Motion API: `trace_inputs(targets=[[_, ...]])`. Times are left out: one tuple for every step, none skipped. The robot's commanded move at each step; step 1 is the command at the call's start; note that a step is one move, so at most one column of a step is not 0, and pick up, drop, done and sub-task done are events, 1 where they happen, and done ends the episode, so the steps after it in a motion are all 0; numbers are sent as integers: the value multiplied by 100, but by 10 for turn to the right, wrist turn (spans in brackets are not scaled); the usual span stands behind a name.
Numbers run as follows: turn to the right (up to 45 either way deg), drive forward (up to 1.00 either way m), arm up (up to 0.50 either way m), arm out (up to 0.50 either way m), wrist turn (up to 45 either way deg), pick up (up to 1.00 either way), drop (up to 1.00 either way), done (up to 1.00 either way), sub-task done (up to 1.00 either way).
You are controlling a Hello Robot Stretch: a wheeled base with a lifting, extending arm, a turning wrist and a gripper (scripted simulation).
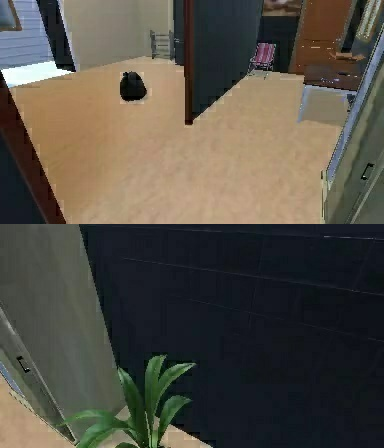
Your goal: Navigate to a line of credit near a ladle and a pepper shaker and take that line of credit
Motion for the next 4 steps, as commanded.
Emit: trace_inputs(targets=[[-300, 0, 0, 0, 0, 0, 0, 0, 0], [0, 20, 0, 0, 0, 0, 0, 0, 0], [-180, 0, 0, 0, 0, 0, 0, 0, 0], [0, 25, 0, 0, 0, 0, 0, 0, 0]])
